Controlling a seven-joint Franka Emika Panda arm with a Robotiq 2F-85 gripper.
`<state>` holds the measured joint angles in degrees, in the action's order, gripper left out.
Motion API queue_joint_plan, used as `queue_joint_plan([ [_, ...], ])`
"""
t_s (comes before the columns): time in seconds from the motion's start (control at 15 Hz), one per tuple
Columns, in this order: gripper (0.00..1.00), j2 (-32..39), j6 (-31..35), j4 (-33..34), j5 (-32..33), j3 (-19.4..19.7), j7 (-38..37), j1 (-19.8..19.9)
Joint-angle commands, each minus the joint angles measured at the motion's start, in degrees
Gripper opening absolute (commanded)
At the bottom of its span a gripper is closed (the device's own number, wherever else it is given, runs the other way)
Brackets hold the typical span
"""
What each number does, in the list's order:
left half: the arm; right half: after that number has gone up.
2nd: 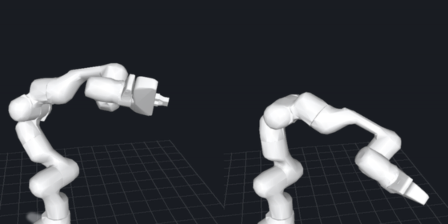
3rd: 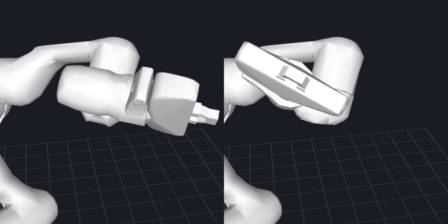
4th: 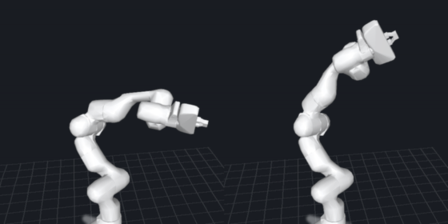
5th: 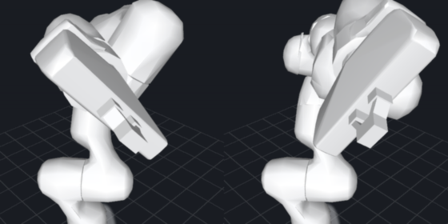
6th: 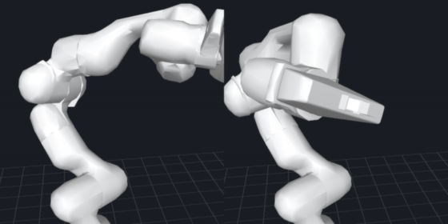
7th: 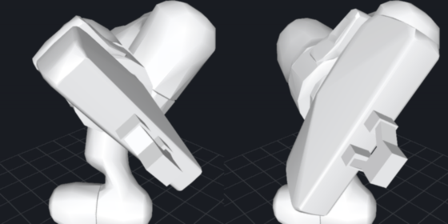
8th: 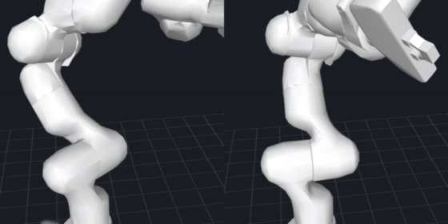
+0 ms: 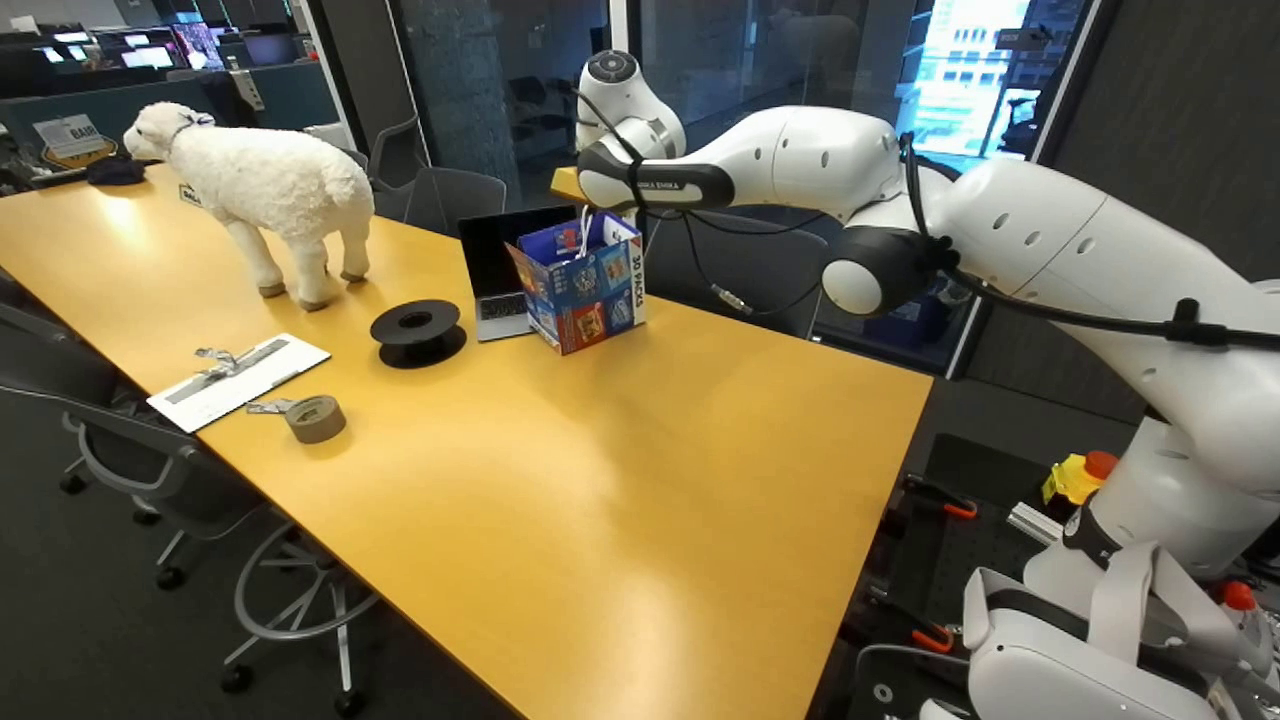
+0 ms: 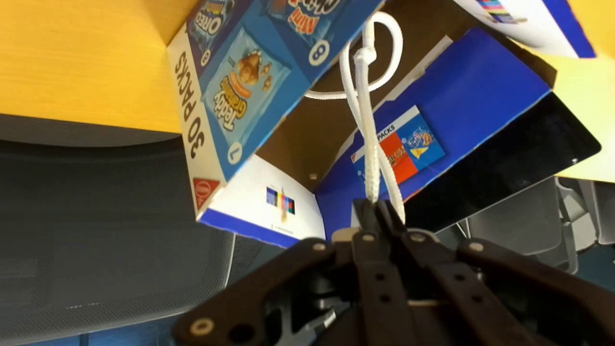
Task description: Put one rope in the box, the move the box to the right, the put the remaining ropes in the box
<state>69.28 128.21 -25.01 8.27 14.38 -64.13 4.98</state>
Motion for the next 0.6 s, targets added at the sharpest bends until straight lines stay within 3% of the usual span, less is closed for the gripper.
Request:
queue_joint_plan([
  [0.0,0.05,1.5,2.2,-0.2,1.5,1.4,-3.2,-1.1],
  [0.13,0.07,2.0,2.1,-0.4,1.7,1.6,-3.7,-1.4],
  [0.2,0.32,1.9,1.5,-0.7,1.4,1.2,-3.3,-1.4],
  [0.33,0.36,3.1,0.3,1.0,1.1,0.9,-2.5,-1.0],
  [0.53,0.58,3.0,-0.4,0.7,0.8,0.2,-0.7,-0.6],
])
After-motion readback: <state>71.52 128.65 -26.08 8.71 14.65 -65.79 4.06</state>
